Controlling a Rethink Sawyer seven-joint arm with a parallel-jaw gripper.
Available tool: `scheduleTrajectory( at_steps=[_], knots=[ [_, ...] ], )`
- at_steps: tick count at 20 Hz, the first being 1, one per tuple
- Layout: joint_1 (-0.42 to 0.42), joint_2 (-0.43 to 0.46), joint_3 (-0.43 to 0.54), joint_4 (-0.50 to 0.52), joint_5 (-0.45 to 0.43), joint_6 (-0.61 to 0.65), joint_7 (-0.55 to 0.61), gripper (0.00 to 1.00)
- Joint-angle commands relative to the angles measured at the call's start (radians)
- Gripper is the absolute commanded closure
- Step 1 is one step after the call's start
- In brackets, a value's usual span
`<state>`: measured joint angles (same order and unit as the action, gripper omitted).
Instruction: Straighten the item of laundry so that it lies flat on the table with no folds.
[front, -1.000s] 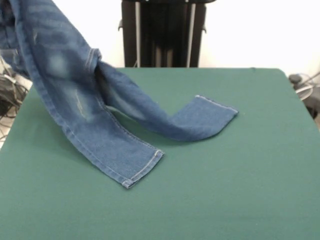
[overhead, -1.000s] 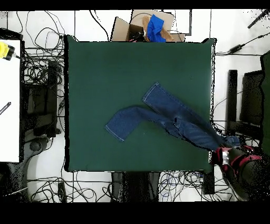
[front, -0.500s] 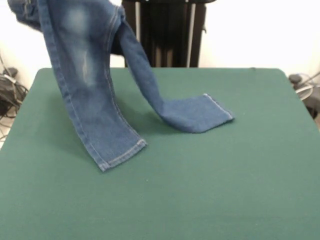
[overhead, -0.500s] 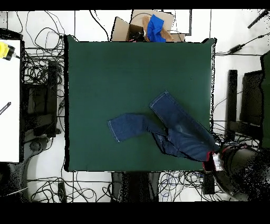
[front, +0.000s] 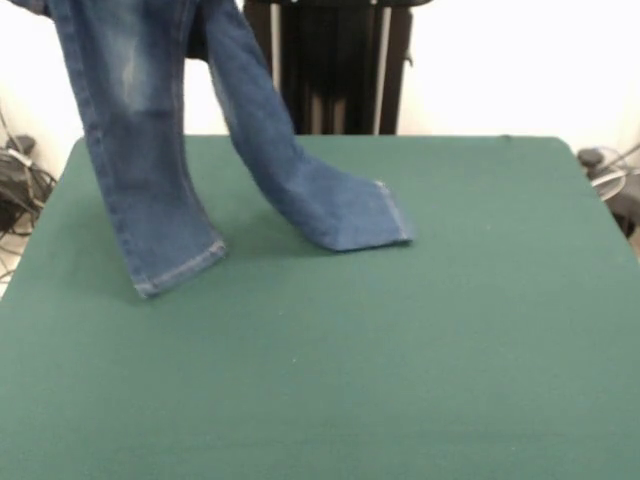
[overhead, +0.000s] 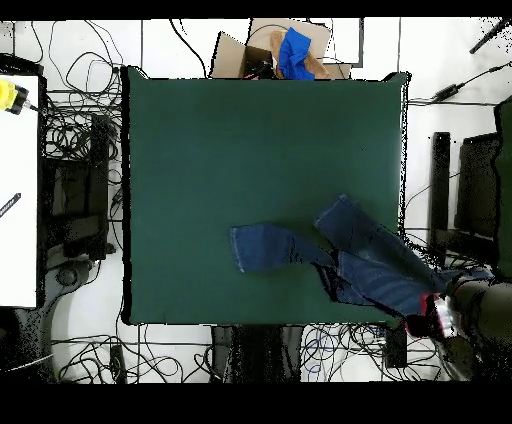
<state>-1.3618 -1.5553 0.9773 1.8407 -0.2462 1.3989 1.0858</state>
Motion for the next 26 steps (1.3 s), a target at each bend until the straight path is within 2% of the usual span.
scheduleTrajectory(
  at_steps=[1,7,14,15,22,26],
  knots=[
    [0.026,-0.053,-0.04,-0.215,-0.023,0.267,-0.238,1.0],
    [0.051,0.037,0.012,-0.406,-0.127,0.45,-0.212,1.0],
    [0.105,0.144,0.028,-0.553,-0.237,0.551,-0.224,1.0],
    [0.105,0.112,0.011,-0.48,-0.202,0.497,-0.21,1.0],
    [0.15,0.19,0.012,-0.566,-0.285,0.564,-0.232,1.0],
    [0.144,0.168,-0.009,-0.507,-0.258,0.504,-0.241,1.0]
  ],
)
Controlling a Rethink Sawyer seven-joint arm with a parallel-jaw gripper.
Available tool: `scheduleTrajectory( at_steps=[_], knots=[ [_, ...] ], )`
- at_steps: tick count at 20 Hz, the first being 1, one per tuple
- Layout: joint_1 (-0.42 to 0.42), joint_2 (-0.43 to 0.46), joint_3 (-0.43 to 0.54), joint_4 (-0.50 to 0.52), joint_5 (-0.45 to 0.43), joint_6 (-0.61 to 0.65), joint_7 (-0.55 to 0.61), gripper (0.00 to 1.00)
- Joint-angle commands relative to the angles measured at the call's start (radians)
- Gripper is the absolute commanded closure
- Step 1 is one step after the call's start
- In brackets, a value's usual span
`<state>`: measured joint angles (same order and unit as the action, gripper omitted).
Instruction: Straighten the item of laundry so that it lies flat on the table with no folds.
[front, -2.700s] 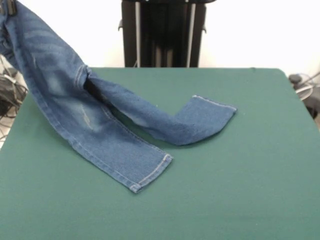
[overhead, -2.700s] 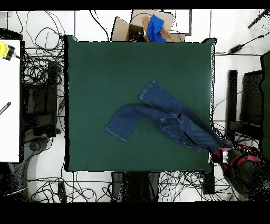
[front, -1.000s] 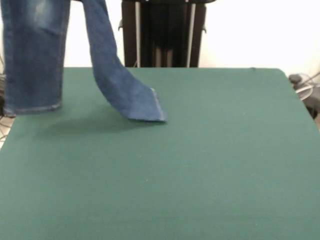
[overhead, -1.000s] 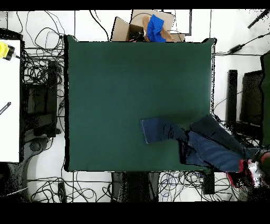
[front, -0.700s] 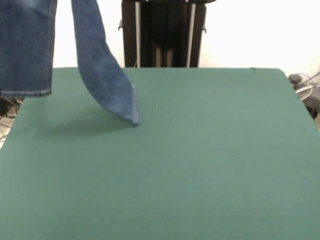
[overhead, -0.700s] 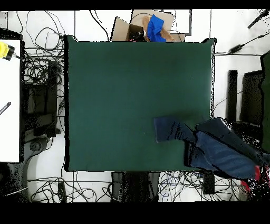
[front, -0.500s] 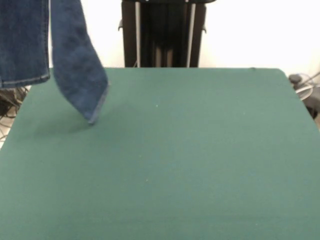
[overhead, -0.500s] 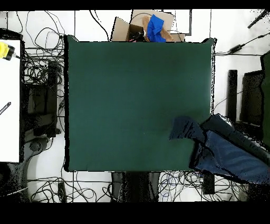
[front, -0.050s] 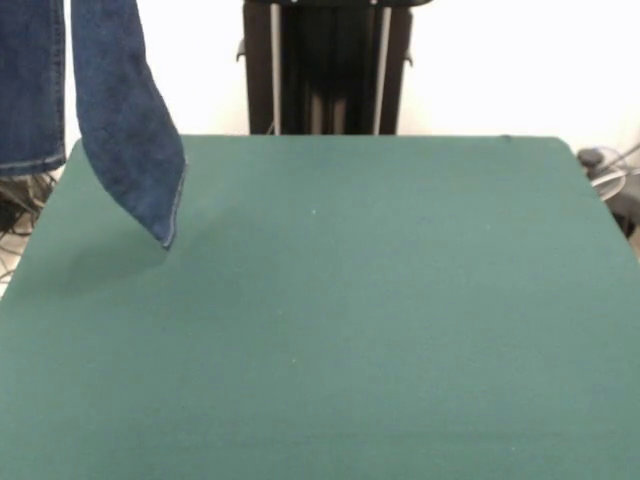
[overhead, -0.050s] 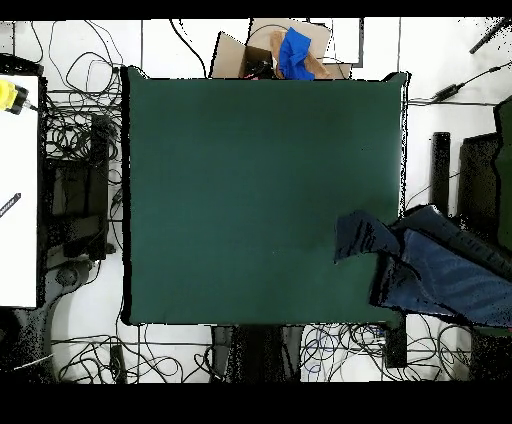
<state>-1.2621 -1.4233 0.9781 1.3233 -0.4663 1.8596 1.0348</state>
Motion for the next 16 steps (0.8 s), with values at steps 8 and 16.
scheduleTrajectory(
  at_steps=[8,16],
  knots=[
    [-0.022,-0.056,-0.057,0.356,0.1,-0.343,-0.175,1.0],
    [-0.037,-0.169,-0.133,0.55,0.212,-0.573,-0.192,1.0]
  ],
)
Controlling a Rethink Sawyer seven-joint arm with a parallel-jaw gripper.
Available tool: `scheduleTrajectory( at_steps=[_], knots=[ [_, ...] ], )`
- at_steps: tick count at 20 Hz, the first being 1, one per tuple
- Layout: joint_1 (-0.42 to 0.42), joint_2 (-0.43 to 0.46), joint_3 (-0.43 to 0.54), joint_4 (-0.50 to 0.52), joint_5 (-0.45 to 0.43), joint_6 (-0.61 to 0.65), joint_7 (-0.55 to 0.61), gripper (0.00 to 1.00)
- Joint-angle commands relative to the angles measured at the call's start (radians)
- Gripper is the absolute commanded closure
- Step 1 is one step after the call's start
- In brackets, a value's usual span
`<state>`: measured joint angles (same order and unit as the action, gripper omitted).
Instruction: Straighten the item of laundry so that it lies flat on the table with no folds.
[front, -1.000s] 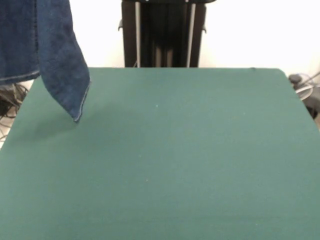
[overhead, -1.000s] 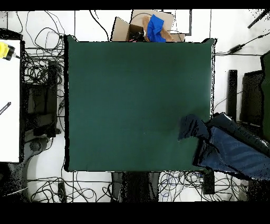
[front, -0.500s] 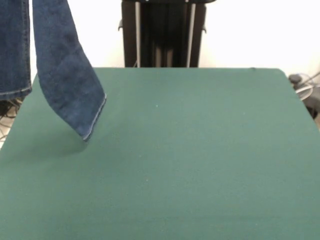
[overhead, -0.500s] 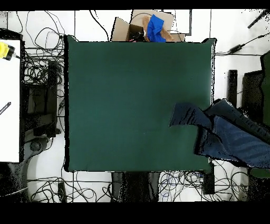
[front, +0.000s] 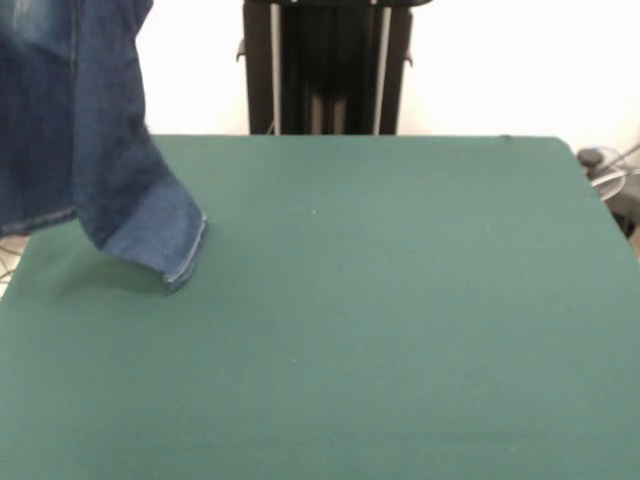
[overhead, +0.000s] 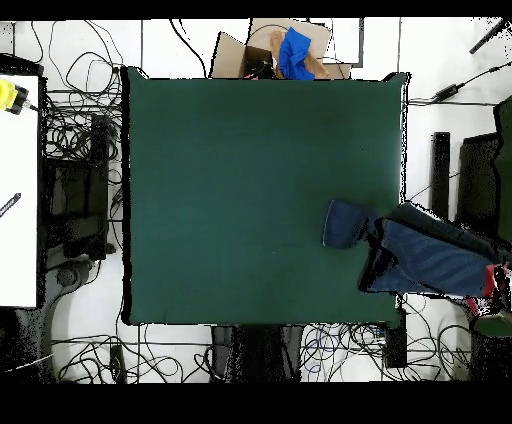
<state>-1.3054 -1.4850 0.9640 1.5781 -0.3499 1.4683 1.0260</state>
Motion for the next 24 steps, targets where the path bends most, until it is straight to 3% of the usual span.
scheduleTrajectory(
  at_steps=[1,5,9,13,19,24],
  knots=[
    [0.009,-0.115,-0.127,0.288,0.101,-0.18,-0.191,1.0],
    [0.051,-0.104,-0.144,0.387,0.092,-0.298,-0.138,1.0],
    [0.111,-0.029,-0.154,0.58,0.047,-0.593,0.048,1.0],
    [0.178,0.062,-0.204,0.678,-0.011,-0.791,0.23,1.0],
    [0.336,-0.104,-0.338,0.794,0.122,-0.822,0.336,1.0],
    [0.531,-0.116,-0.35,0.792,-0.026,-0.738,0.765,1.0]
  ],
)
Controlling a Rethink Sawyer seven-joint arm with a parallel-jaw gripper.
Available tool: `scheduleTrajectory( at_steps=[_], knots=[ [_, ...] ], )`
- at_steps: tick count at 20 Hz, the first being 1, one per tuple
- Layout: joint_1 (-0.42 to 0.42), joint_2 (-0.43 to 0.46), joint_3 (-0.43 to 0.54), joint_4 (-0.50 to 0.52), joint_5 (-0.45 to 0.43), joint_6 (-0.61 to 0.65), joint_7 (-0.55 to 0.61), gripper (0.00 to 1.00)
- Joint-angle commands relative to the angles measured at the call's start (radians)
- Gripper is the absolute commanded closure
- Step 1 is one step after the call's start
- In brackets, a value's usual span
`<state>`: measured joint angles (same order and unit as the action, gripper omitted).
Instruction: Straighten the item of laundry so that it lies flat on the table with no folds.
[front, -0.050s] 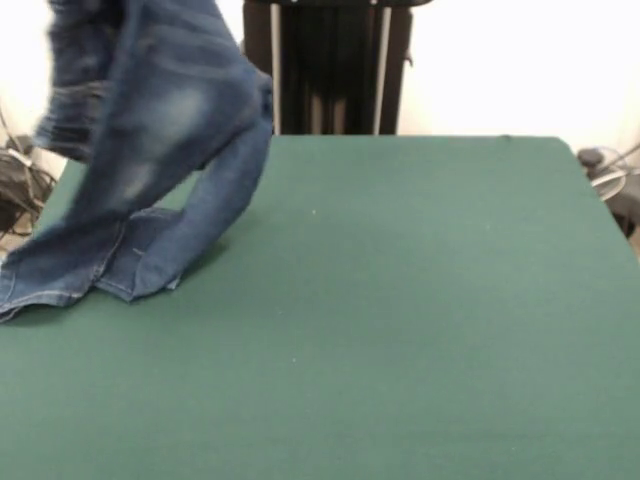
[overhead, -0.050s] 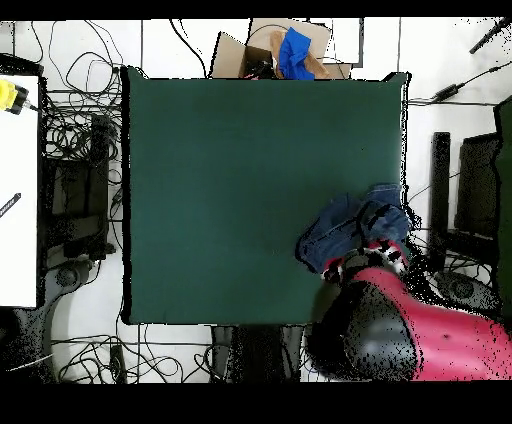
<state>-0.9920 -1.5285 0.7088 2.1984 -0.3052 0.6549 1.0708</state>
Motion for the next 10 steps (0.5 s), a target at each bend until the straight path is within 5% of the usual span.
scheduleTrajectory(
  at_steps=[1,10],
  knots=[
    [0.25,-0.064,-0.098,0.177,-0.102,0.068,0.794,1.0],
    [0.471,0.082,-0.178,0.124,-0.338,0.054,1.186,1.0]
  ],
)
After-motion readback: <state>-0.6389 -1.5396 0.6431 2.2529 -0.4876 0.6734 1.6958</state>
